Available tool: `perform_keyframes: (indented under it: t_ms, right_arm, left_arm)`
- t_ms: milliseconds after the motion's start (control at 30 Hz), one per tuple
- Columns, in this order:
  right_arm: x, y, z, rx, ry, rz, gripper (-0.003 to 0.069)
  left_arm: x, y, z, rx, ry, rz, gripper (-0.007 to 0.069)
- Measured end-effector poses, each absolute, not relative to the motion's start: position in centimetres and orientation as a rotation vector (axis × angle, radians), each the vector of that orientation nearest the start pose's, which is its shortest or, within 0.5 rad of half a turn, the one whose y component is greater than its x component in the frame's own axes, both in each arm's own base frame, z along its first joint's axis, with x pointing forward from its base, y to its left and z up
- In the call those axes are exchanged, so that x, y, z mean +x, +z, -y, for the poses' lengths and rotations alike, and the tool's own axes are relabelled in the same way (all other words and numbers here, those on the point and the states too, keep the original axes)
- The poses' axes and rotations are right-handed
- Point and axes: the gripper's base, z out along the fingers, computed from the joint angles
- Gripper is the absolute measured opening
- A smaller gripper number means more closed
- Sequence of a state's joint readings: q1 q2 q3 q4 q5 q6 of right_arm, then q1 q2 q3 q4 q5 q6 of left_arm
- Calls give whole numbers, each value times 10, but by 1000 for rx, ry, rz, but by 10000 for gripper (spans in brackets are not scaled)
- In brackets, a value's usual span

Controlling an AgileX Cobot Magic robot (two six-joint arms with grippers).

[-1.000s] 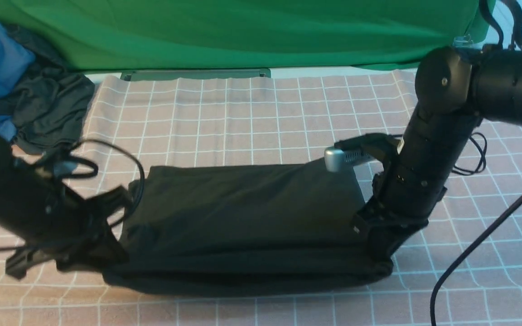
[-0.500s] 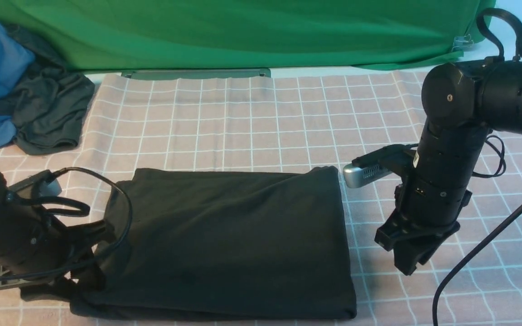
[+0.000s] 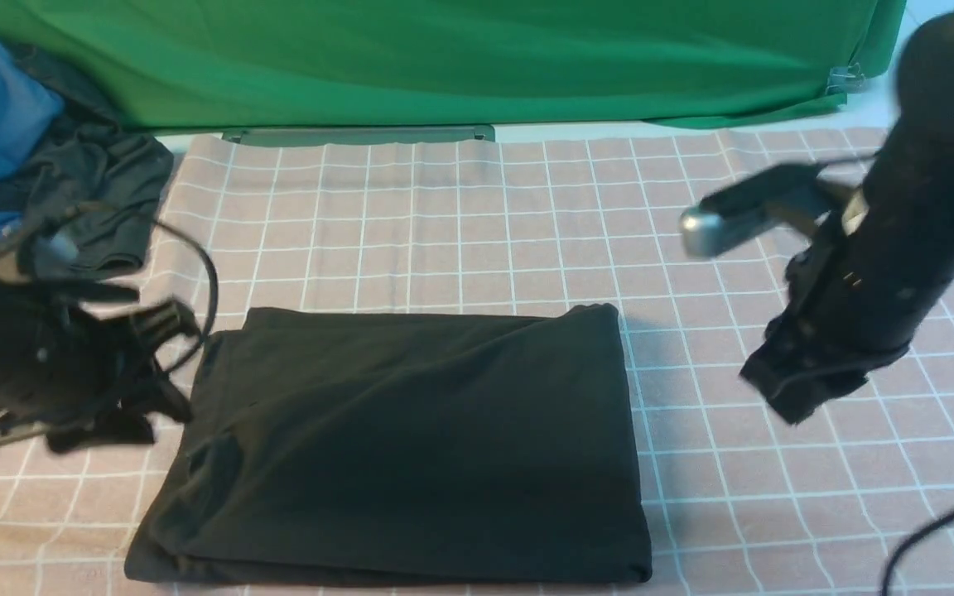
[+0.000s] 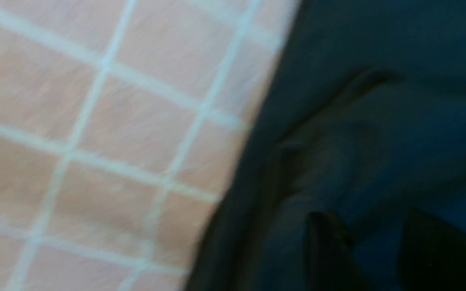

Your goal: Fold a long-sleeved shirt over a pink coffee tablecloth.

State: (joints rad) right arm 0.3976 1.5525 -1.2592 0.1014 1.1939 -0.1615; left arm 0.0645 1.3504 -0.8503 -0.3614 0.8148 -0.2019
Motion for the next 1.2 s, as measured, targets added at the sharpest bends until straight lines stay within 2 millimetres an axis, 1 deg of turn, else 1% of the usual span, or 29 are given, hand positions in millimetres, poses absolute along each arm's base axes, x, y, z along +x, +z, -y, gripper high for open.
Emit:
perform_keyframes:
  t_ms: [67, 100, 167, 200, 267, 300, 333, 367, 433, 500, 567, 633, 667, 700, 767, 800, 833, 867, 900, 933, 967, 1033, 1067, 1133, 1200]
  right_arm:
    - [261, 309, -119, -758, 196, -2790, 204]
    - [256, 318, -118, -750, 203, -2754, 204]
    - [250, 330, -115, -735, 212, -2693, 204]
    - [245, 338, -113, -725, 218, -2656, 204]
    - [239, 348, -110, -716, 223, -2617, 204]
    - [236, 350, -109, -714, 225, -2610, 204]
    - [235, 351, -109, -714, 225, -2607, 204]
    - [230, 355, -107, -718, 225, -2610, 206]
    - [223, 359, -104, -723, 225, -2615, 206]
    - [218, 363, -102, -716, 228, -2608, 206]
    - [203, 380, -95, -673, 243, -2538, 206]
    - [189, 395, -90, -644, 257, -2457, 206]
    - [188, 397, -89, -640, 259, -2446, 206]
    - [173, 411, -83, -614, 271, -2356, 206]
    - [150, 433, -73, -556, 297, -2208, 202]
    - [148, 434, -72, -550, 299, -2196, 200]
    - [140, 441, -68, -537, 305, -2147, 195]
    - [128, 450, -63, -516, 315, -2073, 181]
    - [124, 452, -61, -511, 316, -2050, 175]
    - [106, 461, -53, -480, 328, -1944, 148]
    - [96, 464, -49, -461, 336, -1886, 125]
    - [79, 465, -41, -427, 350, -1787, 65]
    - [72, 461, -38, -411, 354, -1742, 45]
    - [58, 457, -31, -385, 353, -1647, 36]
    - [49, 442, -25, -361, 341, -1562, 36]
  left_arm:
    - [254, 246, 21, -568, -548, -2678, 59]
    - [256, 244, 27, -536, -564, -2684, 36]
    - [259, 237, 39, -471, -574, -2714, 17]
    - [262, 229, 46, -432, -561, -2748, 12]
    - [267, 211, 52, -399, -504, -2814, 12]
    - [269, 204, 51, -404, -467, -2845, 12]
    - [270, 200, 51, -406, -457, -2859, 12]
    - [273, 186, 46, -433, -370, -2912, 12]
    - [276, 176, 39, -469, -290, -2937, 12]
    - [278, 172, 33, -501, -253, -2934, 12]
    - [280, 171, 23, -576, -235, -2916, 13]
    - [280, 172, 18, -613, -239, -2899, 13]
    - [280, 173, 18, -617, -240, -2897, 13]
    - [280, 176, 15, -629, -245, -2883, 13]
    - [277, 184, 13, -622, -242, -2859, 13]
    - [276, 186, 13, -617, -240, -2856, 13]
    - [275, 189, 12, -613, -239, -2852, 13]
    - [272, 197, 12, -605, -246, -2835, 13]
    - [271, 200, 13, -601, -249, -2829, 13]
    - [266, 214, 14, -588, -284, -2783, 13]
    - [263, 222, 15, -577, -306, -2754, 13]
    - [253, 244, 18, -535, -368, -2677, 13]
    - [246, 255, 19, -515, -400, -2633, 13]
    - [234, 270, 22, -483, -445, -2569, 13]
    - [212, 287, 23, -428, -480, -2484, 13]
